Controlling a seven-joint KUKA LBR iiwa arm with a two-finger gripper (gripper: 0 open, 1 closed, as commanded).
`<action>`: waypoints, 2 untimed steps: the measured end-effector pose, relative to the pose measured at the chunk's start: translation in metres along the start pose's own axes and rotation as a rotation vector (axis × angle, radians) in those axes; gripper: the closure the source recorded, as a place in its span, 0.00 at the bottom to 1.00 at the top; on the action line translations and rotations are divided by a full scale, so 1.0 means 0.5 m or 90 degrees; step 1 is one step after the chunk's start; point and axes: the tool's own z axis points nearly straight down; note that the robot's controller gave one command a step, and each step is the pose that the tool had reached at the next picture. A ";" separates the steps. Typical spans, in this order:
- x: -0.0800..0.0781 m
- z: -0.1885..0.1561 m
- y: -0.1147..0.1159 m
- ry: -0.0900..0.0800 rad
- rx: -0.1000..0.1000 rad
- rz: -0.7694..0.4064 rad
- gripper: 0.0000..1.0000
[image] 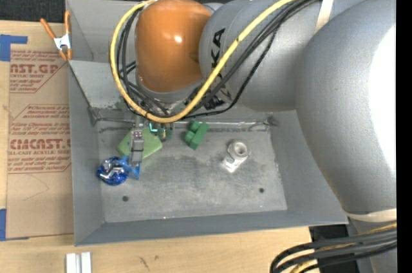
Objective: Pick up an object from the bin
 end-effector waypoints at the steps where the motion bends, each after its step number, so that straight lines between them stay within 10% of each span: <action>1: -0.032 0.251 -0.081 0.000 0.002 -0.076 0.00; 2: -0.035 0.241 -0.076 -0.005 -0.001 -0.077 1.00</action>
Offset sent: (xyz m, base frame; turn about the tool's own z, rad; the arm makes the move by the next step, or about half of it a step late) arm 0.0171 -0.0384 -0.1202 -0.1209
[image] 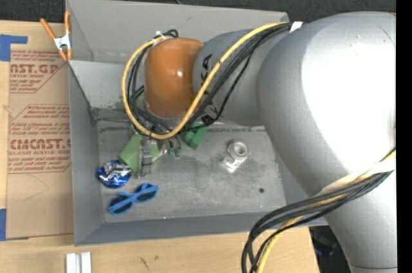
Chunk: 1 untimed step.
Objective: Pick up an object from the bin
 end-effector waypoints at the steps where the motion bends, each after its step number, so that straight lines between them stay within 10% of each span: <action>1: 0.058 -0.260 -0.042 -0.005 0.000 -0.041 1.00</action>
Offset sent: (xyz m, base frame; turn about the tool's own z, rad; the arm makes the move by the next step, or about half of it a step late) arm -0.0279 -0.0250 0.1255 -0.0643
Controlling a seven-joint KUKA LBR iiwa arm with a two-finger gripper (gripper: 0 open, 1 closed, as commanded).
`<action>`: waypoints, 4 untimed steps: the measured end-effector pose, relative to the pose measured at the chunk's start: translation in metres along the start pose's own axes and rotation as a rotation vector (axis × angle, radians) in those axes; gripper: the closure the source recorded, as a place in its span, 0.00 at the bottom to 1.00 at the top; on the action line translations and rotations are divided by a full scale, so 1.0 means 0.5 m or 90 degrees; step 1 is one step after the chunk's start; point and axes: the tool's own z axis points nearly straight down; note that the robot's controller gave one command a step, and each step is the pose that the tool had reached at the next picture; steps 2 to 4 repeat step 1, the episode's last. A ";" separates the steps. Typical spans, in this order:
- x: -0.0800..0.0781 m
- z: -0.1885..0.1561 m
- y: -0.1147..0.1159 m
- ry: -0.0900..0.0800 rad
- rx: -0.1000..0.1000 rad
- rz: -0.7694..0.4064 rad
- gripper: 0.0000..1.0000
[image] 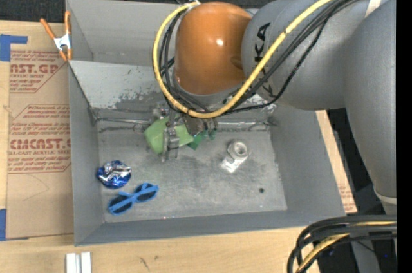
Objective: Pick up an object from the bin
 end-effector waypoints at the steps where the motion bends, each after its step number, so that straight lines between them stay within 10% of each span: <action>1: 0.062 -0.153 0.015 0.002 -0.001 -0.136 1.00; 4: 0.062 -0.153 0.015 0.002 -0.001 -0.136 1.00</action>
Offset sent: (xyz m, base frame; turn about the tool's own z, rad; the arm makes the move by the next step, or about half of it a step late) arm -0.0332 0.0003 0.0740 -0.2117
